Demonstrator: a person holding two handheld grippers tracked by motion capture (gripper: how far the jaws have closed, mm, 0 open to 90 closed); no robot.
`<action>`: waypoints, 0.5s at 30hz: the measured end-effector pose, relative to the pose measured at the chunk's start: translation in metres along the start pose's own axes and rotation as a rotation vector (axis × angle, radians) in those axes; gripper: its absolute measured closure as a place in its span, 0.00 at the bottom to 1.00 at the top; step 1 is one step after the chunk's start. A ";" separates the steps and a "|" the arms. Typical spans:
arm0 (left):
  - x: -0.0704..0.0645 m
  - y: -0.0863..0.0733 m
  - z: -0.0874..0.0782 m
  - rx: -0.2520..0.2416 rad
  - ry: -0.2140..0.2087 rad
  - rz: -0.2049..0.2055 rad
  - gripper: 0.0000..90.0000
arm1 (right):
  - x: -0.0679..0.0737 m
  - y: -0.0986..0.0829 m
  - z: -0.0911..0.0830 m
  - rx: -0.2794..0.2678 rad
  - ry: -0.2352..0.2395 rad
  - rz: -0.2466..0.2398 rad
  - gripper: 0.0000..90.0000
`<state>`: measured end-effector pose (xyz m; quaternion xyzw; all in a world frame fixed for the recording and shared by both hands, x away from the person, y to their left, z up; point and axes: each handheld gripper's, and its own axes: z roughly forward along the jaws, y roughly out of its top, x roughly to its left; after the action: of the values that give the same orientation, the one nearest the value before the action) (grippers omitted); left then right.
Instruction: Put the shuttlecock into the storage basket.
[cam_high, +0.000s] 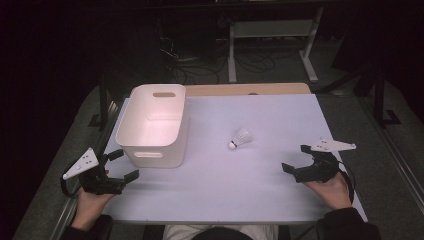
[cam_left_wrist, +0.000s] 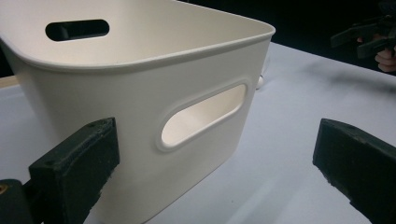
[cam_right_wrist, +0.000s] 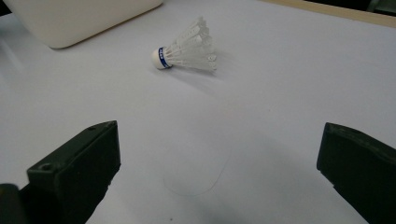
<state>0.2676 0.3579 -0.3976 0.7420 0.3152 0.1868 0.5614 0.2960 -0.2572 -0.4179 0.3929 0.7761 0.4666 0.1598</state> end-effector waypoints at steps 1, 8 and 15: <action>0.000 0.000 0.000 -0.002 0.000 -0.002 0.00 | 0.000 0.000 0.000 -0.001 0.000 -0.001 0.00; 0.000 0.000 -0.001 -0.005 0.002 -0.002 0.00 | 0.002 0.000 -0.002 -0.011 0.000 -0.005 0.00; 0.000 0.000 0.000 -0.004 0.000 -0.002 0.00 | 0.002 -0.001 -0.003 -0.011 0.002 -0.004 0.00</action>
<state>0.2671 0.3579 -0.3974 0.7405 0.3155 0.1870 0.5631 0.2926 -0.2580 -0.4165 0.3902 0.7745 0.4707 0.1622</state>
